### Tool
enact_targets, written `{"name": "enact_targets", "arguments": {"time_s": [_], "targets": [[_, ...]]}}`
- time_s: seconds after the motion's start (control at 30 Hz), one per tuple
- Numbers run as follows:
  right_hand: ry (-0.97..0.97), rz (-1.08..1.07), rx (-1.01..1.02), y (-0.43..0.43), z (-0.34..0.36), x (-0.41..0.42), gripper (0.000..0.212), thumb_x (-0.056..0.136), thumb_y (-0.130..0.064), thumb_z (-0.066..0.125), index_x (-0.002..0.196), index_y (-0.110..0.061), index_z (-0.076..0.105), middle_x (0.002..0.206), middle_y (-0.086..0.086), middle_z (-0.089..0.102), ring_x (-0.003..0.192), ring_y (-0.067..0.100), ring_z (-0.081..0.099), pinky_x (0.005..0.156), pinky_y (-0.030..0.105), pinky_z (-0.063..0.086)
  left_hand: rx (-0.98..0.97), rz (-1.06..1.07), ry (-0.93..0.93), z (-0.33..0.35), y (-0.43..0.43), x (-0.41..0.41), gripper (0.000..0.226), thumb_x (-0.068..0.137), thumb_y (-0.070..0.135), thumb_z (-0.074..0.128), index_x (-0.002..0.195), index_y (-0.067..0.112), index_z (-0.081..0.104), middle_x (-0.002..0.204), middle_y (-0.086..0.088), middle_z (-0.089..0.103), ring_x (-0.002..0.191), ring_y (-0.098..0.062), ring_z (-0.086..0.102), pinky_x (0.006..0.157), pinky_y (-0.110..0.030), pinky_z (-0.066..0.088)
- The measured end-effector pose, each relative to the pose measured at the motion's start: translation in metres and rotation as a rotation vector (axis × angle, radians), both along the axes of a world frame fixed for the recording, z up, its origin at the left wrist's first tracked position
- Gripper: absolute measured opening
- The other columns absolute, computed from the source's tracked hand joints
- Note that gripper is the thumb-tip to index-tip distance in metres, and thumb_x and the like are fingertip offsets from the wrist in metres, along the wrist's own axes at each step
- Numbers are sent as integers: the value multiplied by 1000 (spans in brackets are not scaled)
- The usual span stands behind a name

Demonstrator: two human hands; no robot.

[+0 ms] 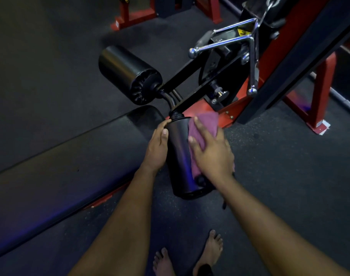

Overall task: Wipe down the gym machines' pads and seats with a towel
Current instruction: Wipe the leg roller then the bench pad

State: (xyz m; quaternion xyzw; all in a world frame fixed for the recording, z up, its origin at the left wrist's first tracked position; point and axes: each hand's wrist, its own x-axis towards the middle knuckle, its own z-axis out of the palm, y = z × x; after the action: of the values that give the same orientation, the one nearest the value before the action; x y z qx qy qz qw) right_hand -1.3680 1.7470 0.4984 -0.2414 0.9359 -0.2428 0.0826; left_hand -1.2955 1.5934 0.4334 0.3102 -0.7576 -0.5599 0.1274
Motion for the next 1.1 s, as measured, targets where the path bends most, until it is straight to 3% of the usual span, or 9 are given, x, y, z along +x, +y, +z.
{"name": "enact_targets", "arguments": {"time_s": [0.13, 0.2, 0.27, 0.4, 0.57, 0.7, 0.93, 1.0, 1.1], "targets": [[-249, 7, -150, -26, -24, -72, 55, 95, -70, 46, 147, -59, 36, 152, 3, 46, 135, 31, 50, 109, 42, 41, 0, -23, -20, 2, -1, 3, 50, 103, 56, 27, 146, 36, 43, 147, 5, 49, 136, -11, 45, 116, -46, 37], [-421, -39, -345, -15, -33, -81, 54, 97, -62, 52, 149, -46, 46, 154, -3, 48, 141, 21, 46, 111, 29, 36, -14, -33, -36, 5, -2, 4, 50, 103, 57, 27, 146, 38, 42, 147, 4, 48, 135, -12, 45, 116, -47, 36], [-550, -96, -406, 11, -41, -66, 53, 99, -55, 55, 149, -41, 47, 155, -4, 46, 143, 19, 43, 113, 29, 34, -37, -23, -58, 9, -3, 4, 45, 106, 51, 28, 148, 40, 42, 146, 4, 46, 134, -13, 44, 117, -44, 35], [-354, -88, -318, 53, -45, -16, 53, 94, -67, 51, 145, -61, 39, 157, -3, 44, 141, 24, 45, 114, 40, 37, -179, 101, -54, 28, 13, -9, 43, 108, 24, 36, 147, 39, 47, 139, 1, 43, 129, -16, 38, 104, -26, 29], [-51, 65, -135, 47, -9, 33, 55, 97, -67, 44, 148, -68, 22, 163, 4, 27, 138, 29, 41, 100, 51, 51, -130, 88, -145, 29, 26, -24, 42, 102, 53, 38, 141, 35, 43, 146, -7, 42, 131, -29, 43, 109, -44, 36], [61, 96, -5, 6, 1, 2, 58, 99, -65, 43, 151, -64, 18, 164, 9, 22, 135, 36, 40, 97, 50, 48, -43, 103, -101, 19, 19, -16, 37, 105, 51, 37, 133, 28, 42, 133, -6, 49, 119, -26, 51, 95, -33, 35], [-310, -32, -297, -5, -35, -69, 64, 85, -77, 48, 146, -58, 41, 156, 3, 45, 142, 28, 44, 114, 43, 39, -15, 83, -97, 20, 17, -13, 34, 105, 53, 33, 130, 32, 41, 134, -1, 48, 112, -18, 49, 96, -33, 34], [-297, -60, -299, 24, -36, -37, 57, 92, -72, 52, 146, -60, 39, 155, 4, 44, 137, 30, 48, 111, 51, 43, 4, 78, -80, 15, 14, -9, 34, 103, 57, 32, 129, 37, 41, 137, 0, 50, 117, -19, 51, 98, -36, 37], [-185, -46, -308, 60, -28, 19, 52, 96, -65, 50, 146, -63, 36, 149, 1, 44, 127, 23, 53, 101, 44, 51, 34, 82, -51, 10, 12, -8, 34, 101, 59, 31, 126, 40, 42, 136, 1, 52, 118, -17, 53, 100, -39, 42]]}}
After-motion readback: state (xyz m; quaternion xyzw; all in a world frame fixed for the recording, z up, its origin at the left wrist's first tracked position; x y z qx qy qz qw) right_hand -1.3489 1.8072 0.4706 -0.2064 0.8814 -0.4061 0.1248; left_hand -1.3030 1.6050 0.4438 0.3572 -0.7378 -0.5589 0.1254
